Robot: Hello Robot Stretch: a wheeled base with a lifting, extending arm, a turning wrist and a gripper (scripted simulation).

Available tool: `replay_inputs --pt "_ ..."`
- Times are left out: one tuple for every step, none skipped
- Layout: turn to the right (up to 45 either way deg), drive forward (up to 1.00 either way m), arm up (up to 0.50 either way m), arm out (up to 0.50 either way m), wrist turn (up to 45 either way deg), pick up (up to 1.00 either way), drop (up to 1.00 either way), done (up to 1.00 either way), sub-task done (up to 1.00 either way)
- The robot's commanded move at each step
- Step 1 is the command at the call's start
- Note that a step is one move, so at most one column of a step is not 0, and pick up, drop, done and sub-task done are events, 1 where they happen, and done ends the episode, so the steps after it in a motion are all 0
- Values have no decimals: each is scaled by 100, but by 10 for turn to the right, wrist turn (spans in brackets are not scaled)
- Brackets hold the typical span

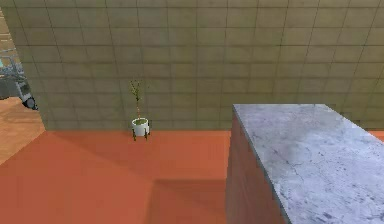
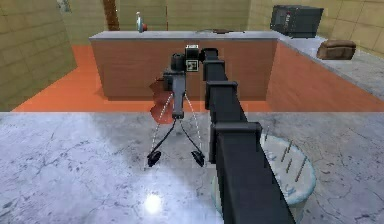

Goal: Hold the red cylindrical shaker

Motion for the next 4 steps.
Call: replay_inputs --pt "0 0 0 0 450 0 0 0 0" --pt "0 0 0 0 450 0 0 0 0" --pt "0 0 0 0 450 0 0 0 0" --pt "0 0 0 0 210 0 0 0 0"
